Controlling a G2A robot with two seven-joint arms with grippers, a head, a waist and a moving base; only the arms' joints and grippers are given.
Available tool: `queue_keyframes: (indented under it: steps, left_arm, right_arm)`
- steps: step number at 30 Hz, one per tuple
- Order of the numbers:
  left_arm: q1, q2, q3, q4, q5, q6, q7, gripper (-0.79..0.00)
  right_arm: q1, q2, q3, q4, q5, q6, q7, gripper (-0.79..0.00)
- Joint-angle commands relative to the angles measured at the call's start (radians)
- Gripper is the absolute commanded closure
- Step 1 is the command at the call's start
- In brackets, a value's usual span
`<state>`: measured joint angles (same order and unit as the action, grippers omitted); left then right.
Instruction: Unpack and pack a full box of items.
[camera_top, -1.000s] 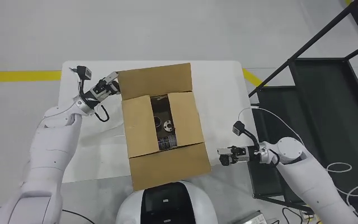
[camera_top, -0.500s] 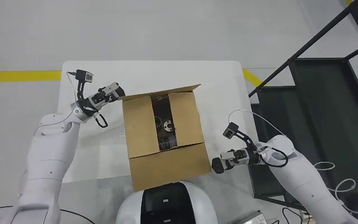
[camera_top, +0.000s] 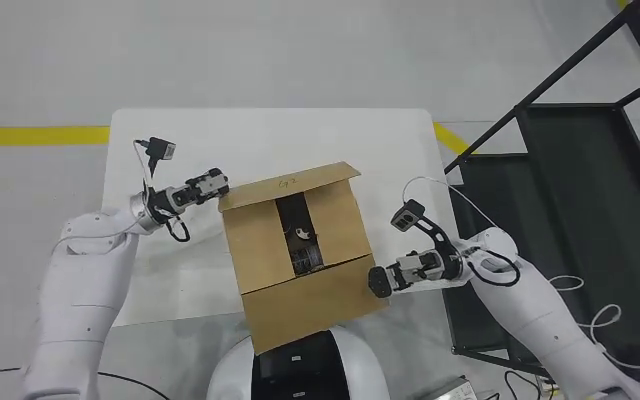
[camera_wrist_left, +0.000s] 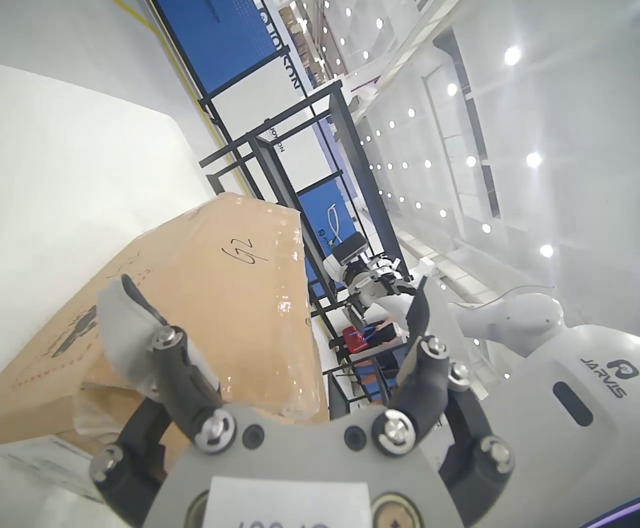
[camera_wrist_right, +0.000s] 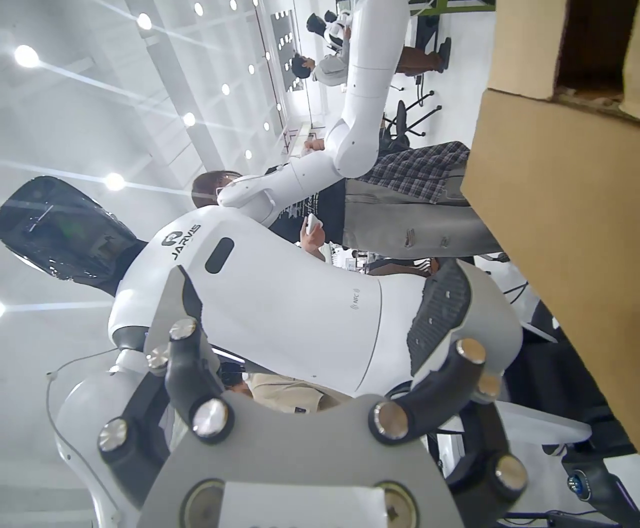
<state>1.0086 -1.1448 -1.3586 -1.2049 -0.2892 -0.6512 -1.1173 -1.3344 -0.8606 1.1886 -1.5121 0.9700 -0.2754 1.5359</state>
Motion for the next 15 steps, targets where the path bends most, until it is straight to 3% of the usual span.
queue_keyframes:
  steps: [1,15]
  left_arm:
    - [0.012,0.003,-0.012,-0.023,0.005,-0.013,0.026,-0.785]
    - [0.054,0.028,-0.031,-0.17,-0.097,0.016,-0.067,-0.785]
  right_arm:
    - [0.005,-0.001,0.0,-0.007,0.01,-0.001,0.0,-0.785]
    - [0.004,-0.005,0.067,-0.053,0.004,-0.019,-0.025,-0.785]
